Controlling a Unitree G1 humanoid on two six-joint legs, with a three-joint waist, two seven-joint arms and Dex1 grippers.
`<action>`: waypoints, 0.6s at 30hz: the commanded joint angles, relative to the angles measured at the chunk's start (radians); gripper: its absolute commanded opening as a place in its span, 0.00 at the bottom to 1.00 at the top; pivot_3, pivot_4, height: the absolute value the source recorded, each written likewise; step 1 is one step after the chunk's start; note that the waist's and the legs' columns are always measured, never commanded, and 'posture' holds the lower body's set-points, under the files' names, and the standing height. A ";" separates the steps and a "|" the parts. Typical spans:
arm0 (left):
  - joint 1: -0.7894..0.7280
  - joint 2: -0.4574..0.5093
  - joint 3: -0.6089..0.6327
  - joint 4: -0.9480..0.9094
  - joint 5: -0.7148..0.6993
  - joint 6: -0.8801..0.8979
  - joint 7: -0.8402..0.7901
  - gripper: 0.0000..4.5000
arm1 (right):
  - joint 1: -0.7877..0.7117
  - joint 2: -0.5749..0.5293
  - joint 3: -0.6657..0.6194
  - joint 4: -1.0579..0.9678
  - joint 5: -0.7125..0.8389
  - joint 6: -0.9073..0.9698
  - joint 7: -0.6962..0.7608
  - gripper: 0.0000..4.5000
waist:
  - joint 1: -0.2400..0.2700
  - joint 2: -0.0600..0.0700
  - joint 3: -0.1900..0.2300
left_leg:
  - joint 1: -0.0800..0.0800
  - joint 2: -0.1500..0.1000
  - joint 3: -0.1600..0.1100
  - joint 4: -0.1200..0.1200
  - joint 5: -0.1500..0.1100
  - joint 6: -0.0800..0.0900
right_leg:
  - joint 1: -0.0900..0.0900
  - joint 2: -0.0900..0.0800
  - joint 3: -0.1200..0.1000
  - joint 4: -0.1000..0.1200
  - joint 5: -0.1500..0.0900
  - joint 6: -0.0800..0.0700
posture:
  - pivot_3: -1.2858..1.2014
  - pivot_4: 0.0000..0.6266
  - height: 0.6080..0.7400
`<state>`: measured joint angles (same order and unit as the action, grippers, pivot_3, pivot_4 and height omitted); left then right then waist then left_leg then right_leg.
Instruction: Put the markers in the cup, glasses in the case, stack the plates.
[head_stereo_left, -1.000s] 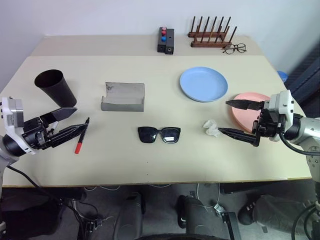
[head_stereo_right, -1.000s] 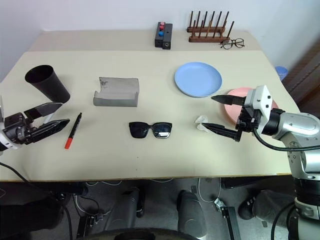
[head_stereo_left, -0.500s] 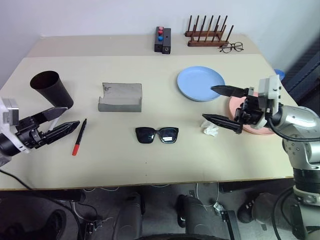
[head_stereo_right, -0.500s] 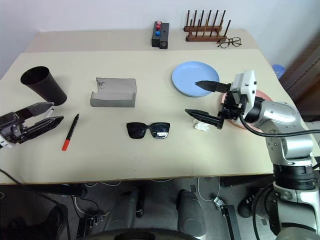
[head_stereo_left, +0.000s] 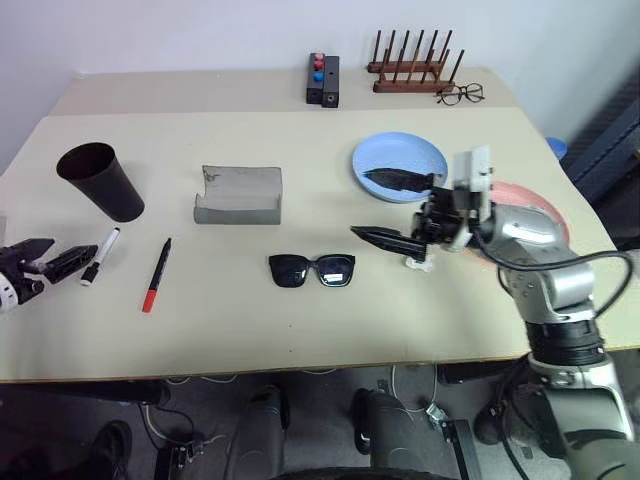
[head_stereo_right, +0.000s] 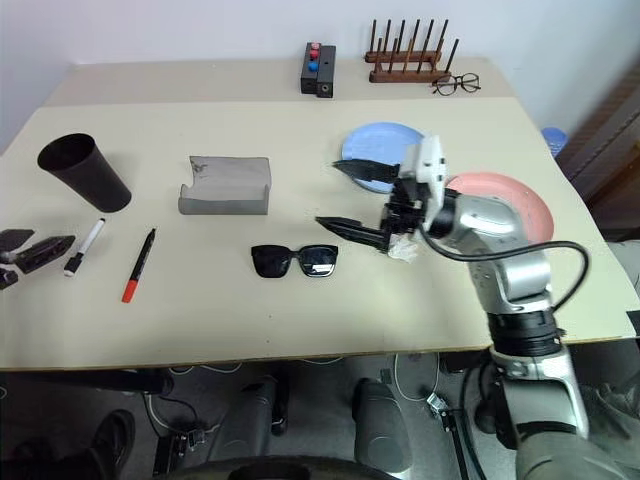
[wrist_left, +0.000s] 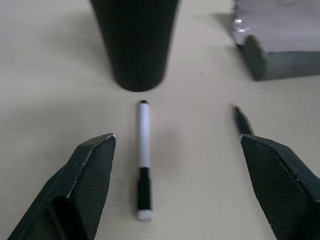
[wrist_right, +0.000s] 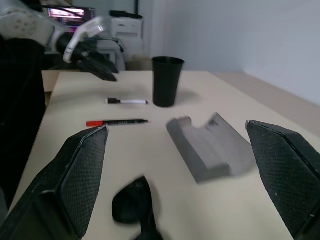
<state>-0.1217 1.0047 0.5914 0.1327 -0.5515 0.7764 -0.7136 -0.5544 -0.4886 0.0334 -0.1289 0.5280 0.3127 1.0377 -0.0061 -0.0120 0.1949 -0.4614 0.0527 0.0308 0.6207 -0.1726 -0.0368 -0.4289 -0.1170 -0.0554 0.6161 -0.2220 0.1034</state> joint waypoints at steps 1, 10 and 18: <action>-0.114 0.038 -0.038 0.080 0.035 0.048 0.061 0.92 | -0.013 0.020 0.007 -0.020 -0.043 -0.044 -0.043 1.00 | 0.001 0.000 0.000 | 0.000 0.000 0.000 0.000 0.000 0.000 | 0.000 0.000 0.000 0.000 0.000 0.000 | 0.52 0.24 1.00; -0.427 0.102 -0.273 0.390 0.140 0.141 -0.006 0.92 | -0.018 0.047 0.007 -0.015 -0.064 -0.085 -0.076 1.00 | -0.004 -0.001 -0.001 | 0.000 0.000 0.000 -0.001 0.003 0.000 | 0.000 0.001 0.000 0.002 0.000 0.001 | 0.52 0.24 1.00; -0.677 0.140 -0.556 0.617 0.309 0.085 -0.247 0.92 | -0.006 0.039 -0.006 -0.008 -0.084 -0.110 -0.098 1.00 | -0.005 -0.002 -0.001 | 0.000 0.000 0.000 -0.001 0.004 0.000 | 0.000 0.001 0.000 0.003 0.002 0.004 | 0.52 0.24 1.00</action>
<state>-0.7607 1.0985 0.0592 0.7262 -0.2813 0.8664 -0.9076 -0.5574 -0.4427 0.0593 -0.1159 0.4450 0.2286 0.9475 -0.0109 -0.0135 0.1943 -0.4612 0.0523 0.0312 0.6198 -0.1691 -0.0367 -0.4290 -0.1160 -0.0553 0.6188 -0.2202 0.1075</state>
